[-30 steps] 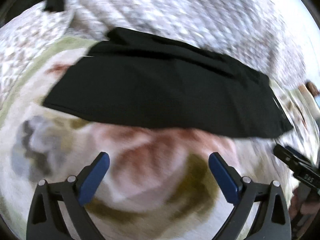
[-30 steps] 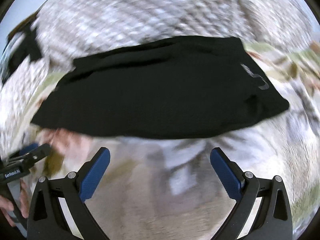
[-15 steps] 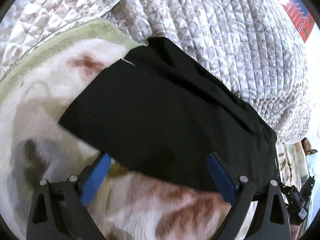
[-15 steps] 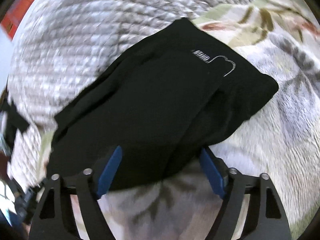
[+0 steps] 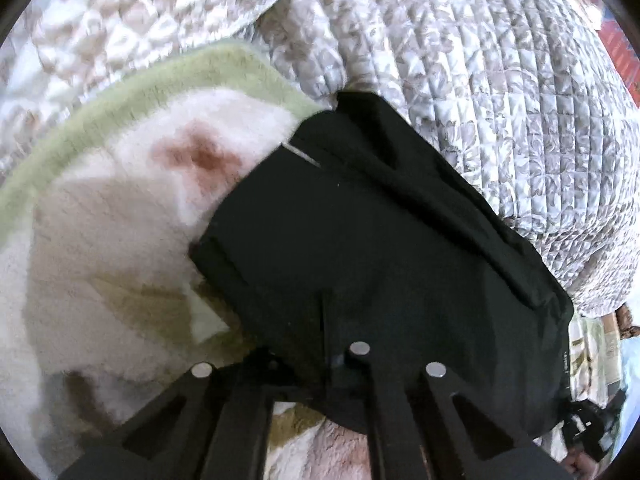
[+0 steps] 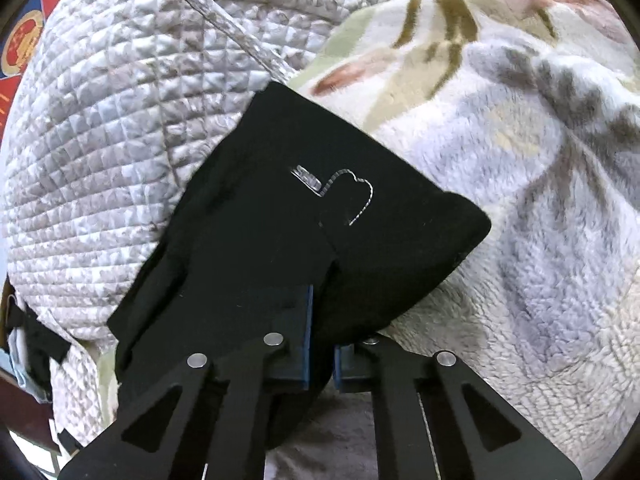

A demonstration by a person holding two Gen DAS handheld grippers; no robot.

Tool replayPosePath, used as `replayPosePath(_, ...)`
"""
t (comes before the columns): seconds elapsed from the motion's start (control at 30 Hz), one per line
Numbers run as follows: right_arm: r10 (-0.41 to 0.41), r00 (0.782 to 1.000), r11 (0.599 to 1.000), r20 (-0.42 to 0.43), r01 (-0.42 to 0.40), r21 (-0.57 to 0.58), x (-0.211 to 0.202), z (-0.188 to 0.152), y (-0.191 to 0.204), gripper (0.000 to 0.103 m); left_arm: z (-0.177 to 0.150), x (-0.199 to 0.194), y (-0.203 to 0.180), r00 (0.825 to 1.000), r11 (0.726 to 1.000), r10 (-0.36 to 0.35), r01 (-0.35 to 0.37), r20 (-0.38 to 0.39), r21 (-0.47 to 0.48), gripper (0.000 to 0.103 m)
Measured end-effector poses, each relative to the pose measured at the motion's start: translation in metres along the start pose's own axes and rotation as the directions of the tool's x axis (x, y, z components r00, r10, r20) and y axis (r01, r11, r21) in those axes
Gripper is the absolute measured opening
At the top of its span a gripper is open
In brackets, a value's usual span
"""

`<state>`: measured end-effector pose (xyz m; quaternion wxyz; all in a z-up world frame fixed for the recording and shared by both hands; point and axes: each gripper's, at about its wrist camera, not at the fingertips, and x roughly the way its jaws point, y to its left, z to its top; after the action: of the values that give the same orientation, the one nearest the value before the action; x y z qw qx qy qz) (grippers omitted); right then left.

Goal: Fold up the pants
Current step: 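Grasp the black pants edges with both grippers and lift them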

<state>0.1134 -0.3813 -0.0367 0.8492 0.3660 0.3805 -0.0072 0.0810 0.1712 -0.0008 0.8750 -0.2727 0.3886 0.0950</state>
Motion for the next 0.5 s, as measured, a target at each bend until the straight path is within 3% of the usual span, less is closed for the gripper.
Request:
replayPosePath(0.23,0.052,0.998,0.997,0.025,-0.051,-0.054,-0.054,-0.001,0.011,0.004,-0.010,-0.063,0.003,0.999,1.000,0.004,-0.004,0.040,0.011,0.004)
replayPosePath(0.5,0.011,0.999,0.997,-0.048,-0.015,-0.072,-0.124,-0.041,-0.028,0.002,-0.072,-0.143,0.028,0.999,0.999,-0.001,-0.001,0.042,0.048,0.004)
